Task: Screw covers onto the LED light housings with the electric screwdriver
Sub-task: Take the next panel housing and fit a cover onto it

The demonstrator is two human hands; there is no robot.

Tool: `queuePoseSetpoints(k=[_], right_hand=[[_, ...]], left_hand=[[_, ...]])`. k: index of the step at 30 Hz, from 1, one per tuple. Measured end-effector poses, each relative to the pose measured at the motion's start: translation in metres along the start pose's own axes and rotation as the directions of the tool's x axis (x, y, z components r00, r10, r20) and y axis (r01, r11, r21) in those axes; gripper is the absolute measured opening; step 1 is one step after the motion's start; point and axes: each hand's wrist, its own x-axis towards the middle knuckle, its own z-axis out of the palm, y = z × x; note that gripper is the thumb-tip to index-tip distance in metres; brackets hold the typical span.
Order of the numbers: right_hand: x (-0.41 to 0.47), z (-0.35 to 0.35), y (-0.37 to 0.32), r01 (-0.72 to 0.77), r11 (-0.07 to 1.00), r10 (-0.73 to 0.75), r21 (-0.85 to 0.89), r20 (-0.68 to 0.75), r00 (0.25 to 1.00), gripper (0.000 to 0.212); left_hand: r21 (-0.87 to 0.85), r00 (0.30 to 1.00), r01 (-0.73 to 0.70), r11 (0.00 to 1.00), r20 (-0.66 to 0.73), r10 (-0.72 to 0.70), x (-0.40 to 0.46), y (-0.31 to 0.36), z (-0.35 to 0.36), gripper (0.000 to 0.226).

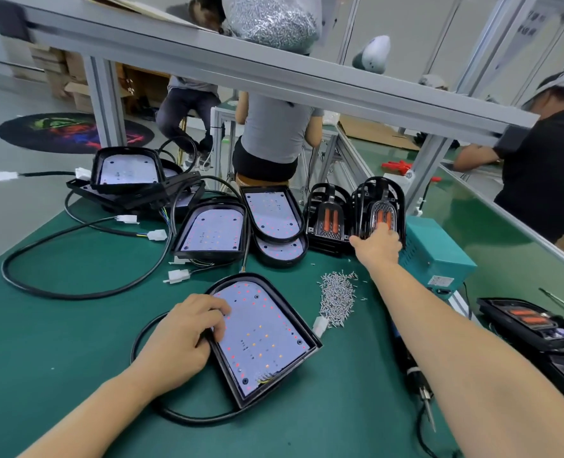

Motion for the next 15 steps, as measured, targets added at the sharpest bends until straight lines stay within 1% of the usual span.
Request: queuePoseSetpoints(k=[4,7,11,15], right_hand=[[0.018,0.005,0.003,-0.086,0.995,0.085,-0.043,-0.039,0.996,0.088],[0.027,0.007,0.001,-0.115,0.993,0.113,-0.029,-0.062,0.992,0.095],[0.033,0.012,0.001,-0.118,0.993,0.119,0.015,-0.069,0.991,0.096],[0.034,0.013,0.004,-0.095,0.995,0.098,0.035,-0.11,0.989,0.088]], left_hand=[[-0.039,1.0,0.011,0.999,0.003,-0.01,0.001,0.0,-0.001,0.032],[-0.041,1.0,0.027,0.999,0.007,-0.027,0.001,0.003,-0.002,0.032],[-0.053,0.999,0.047,0.997,0.006,-0.047,0.0,0.004,-0.003,0.033],[-0.064,0.998,0.055,0.996,0.011,-0.054,0.0,0.005,-0.003,0.034]])
